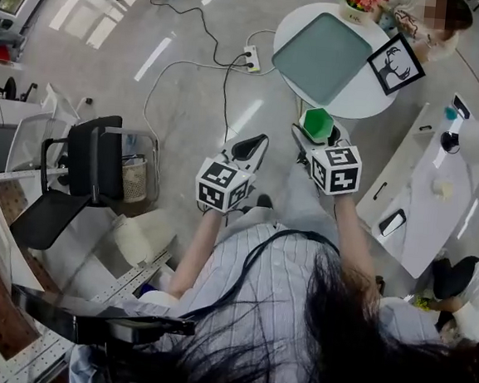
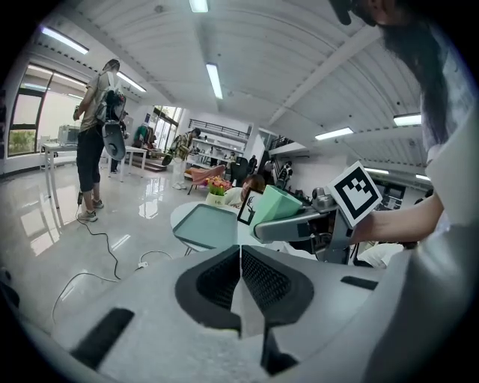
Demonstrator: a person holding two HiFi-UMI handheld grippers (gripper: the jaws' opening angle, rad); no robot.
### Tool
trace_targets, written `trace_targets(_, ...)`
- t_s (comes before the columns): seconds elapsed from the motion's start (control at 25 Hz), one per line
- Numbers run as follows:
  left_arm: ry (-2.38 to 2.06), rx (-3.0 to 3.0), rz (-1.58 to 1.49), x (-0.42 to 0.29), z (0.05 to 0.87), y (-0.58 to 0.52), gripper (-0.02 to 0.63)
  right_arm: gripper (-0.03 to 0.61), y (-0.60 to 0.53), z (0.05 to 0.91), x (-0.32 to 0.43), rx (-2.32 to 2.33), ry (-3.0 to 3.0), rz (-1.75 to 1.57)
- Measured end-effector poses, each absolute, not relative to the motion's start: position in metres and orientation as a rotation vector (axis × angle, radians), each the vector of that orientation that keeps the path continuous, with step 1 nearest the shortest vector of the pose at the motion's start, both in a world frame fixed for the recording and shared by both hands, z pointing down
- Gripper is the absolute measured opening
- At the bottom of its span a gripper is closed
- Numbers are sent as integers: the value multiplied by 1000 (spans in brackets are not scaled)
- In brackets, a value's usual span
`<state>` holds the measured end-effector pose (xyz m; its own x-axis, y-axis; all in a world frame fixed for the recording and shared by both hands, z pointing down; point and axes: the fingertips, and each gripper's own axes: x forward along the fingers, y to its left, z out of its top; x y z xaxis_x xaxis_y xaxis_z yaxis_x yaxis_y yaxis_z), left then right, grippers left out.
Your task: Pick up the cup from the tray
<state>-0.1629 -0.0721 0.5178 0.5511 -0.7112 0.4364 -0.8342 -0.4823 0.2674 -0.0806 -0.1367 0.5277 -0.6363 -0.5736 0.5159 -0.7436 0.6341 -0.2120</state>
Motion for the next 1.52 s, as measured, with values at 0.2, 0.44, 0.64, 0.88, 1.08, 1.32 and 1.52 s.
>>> trace_targets(0.2, -1234, 2348, 343, -174, 513, -23, 17, 318, -81, 520, -96, 1051, -2448, 575)
trace_targets(0.44, -1234, 2340, 298, -177, 509, 13, 17, 318, -29, 513, -102, 1022, -2436, 567)
trace_targets(0.64, -1225, 2347, 288, -168, 507, 32, 17, 318, -3, 511, -97, 1006, -2437, 569)
trace_targets(0.88, -1251, 2349, 278, -157, 496, 41, 17, 318, 22, 506, -89, 967, -2451, 562)
trace_targets(1.08, -1261, 2358, 278, -128, 491, 57, 17, 318, 56, 505, -61, 941, -2451, 558)
trace_targets(1.32, -1285, 2356, 291, -89, 492, 95, 17, 318, 102, 506, -23, 919, -2469, 539)
trace_targets(1.52, -1285, 2333, 316, -57, 503, 130, 17, 318, 133, 513, 10, 908, -2469, 547)
